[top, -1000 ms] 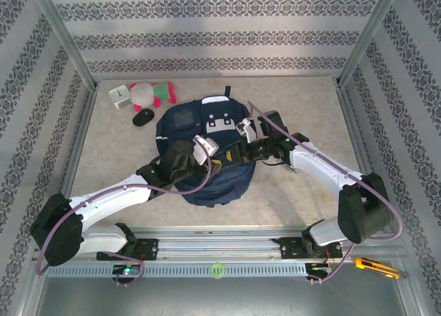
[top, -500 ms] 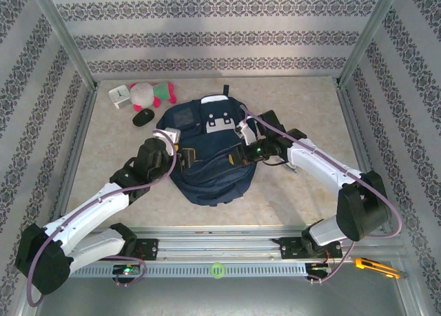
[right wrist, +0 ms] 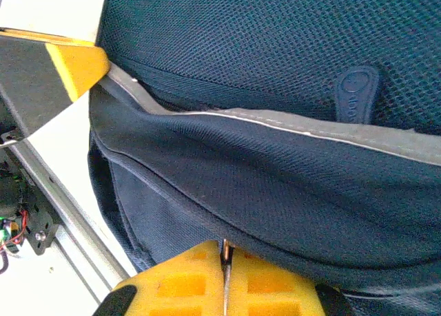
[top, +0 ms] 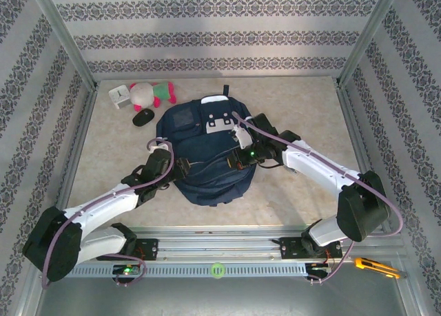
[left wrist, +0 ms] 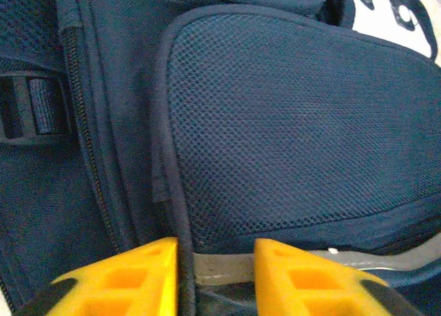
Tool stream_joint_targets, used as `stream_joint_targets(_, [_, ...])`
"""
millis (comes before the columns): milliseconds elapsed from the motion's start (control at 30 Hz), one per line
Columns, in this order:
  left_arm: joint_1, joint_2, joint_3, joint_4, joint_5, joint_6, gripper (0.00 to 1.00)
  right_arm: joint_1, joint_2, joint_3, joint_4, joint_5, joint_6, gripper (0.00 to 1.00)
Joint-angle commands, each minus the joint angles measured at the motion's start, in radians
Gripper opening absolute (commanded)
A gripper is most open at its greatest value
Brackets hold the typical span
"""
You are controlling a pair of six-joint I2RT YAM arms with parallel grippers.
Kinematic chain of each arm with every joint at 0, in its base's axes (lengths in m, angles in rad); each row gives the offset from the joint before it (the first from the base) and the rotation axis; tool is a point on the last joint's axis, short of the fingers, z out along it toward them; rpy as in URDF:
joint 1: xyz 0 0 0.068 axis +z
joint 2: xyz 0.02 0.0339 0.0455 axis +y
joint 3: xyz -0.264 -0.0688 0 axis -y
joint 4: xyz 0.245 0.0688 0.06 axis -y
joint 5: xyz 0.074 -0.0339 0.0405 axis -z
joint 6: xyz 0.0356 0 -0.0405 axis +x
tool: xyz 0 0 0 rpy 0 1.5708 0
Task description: Pack the student bag
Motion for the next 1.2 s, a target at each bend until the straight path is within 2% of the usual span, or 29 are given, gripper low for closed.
stream_joint_targets(0, [0.006,0.021,-0.025,0.187,0.045,-0.139,0.16,0.037,0.01,0.033,0.014,0.007,0.029,0.0])
stream_joint_targets(100, [0.004,0.037,-0.042,0.274,0.055,-0.208,0.02,0.066,0.012,0.044,0.024,0.008,0.052,0.0])
stream_joint_targets(133, [0.002,0.042,-0.041,0.292,0.055,-0.225,0.0,0.079,0.015,0.046,0.034,0.005,0.063,0.0])
stream_joint_targets(467, [-0.022,0.043,0.01,0.36,0.019,-0.276,0.0,0.222,0.092,0.093,0.117,0.032,0.207,0.0])
stream_joint_targets(700, [-0.031,0.032,0.029,0.369,0.013,-0.289,0.0,0.301,0.202,0.143,0.306,0.032,0.365,0.0])
stream_joint_targets(933, [-0.034,0.005,0.015,0.335,-0.025,-0.27,0.0,0.309,0.251,0.174,0.33,0.048,0.37,0.0])
stream_joint_targets(1000, [-0.033,-0.007,0.004,0.319,-0.041,-0.258,0.0,0.307,0.216,0.164,0.311,0.035,0.315,0.14])
stream_joint_targets(1067, [-0.033,-0.02,0.0,0.299,-0.058,-0.247,0.0,0.285,0.17,0.147,0.3,-0.09,0.24,0.3])
stream_joint_targets(1167, [-0.032,-0.036,0.0,0.264,-0.074,-0.236,0.0,0.228,0.082,0.124,0.19,-0.138,0.17,0.42])
